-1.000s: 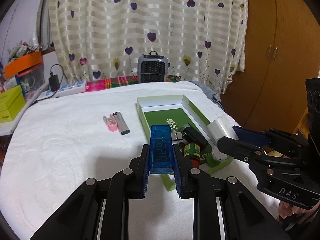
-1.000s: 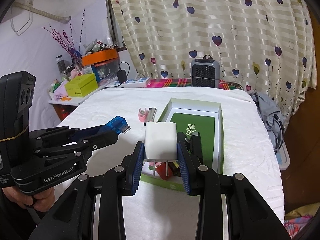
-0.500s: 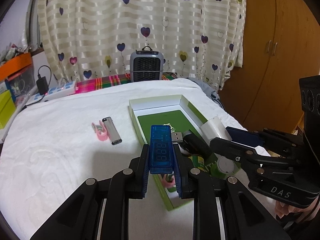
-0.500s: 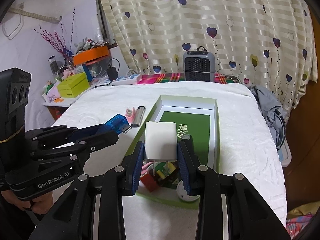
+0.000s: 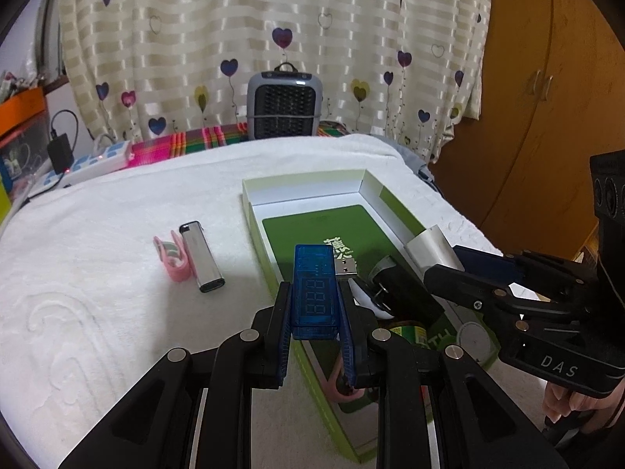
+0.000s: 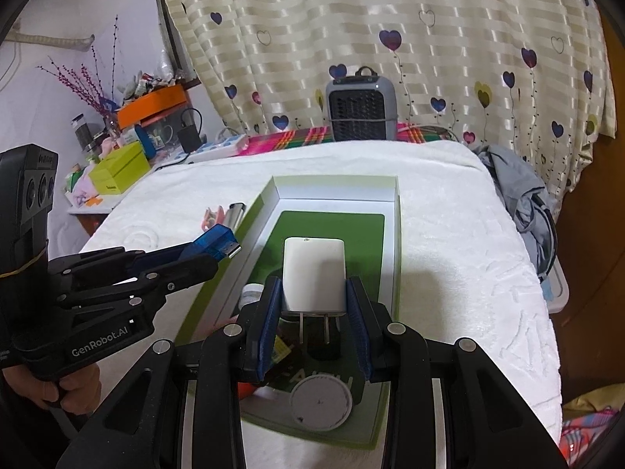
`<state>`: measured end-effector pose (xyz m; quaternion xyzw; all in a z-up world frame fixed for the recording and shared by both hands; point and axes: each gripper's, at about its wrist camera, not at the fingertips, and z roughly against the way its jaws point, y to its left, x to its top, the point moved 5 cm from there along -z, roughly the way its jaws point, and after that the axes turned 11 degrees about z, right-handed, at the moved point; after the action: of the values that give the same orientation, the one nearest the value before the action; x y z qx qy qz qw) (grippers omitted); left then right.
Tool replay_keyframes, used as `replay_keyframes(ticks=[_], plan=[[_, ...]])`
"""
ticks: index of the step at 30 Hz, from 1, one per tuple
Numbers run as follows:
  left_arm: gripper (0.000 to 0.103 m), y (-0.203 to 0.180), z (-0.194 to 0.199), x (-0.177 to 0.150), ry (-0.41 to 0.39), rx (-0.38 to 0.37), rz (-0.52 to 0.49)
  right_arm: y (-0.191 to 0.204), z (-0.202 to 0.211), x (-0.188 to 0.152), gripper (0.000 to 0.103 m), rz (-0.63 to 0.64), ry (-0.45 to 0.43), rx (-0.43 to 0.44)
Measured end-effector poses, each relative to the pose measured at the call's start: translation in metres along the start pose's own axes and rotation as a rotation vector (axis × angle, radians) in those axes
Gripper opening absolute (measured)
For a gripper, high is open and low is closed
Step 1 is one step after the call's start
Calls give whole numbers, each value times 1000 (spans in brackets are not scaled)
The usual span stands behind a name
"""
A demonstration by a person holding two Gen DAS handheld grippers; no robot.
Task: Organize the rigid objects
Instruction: 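Carry the USB stick and white charger over the green box with both grippers, then lower both items into the box and open both grippers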
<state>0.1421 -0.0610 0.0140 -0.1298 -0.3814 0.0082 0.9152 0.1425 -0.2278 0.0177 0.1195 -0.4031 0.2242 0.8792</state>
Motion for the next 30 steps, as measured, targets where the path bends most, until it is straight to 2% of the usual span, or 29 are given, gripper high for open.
replay_keyframes(ticks=[9,17,19,22,26,30], plan=[[21,-8,-21,-8,50,-13,-21,-8,-17,-10,35,-10,64,-3],[21,-9,-24,-6,38,-24,-12,-12,-14,-14,35,-28,78,-8],[25,-9,-24,-5,31,-27,-13,-14,-13,-15,35,-36,84,-22],[32,-8,-23,-4,26,-45,-3,-15,-10,-16,37,-37,85,-31],[33,-9,-15,-1,8,-68,7,-8,-3,-16,49,-10,75,-36],[33,-8,-8,-2,9,-70,15,-7,2,-15,49,-10,72,-49]])
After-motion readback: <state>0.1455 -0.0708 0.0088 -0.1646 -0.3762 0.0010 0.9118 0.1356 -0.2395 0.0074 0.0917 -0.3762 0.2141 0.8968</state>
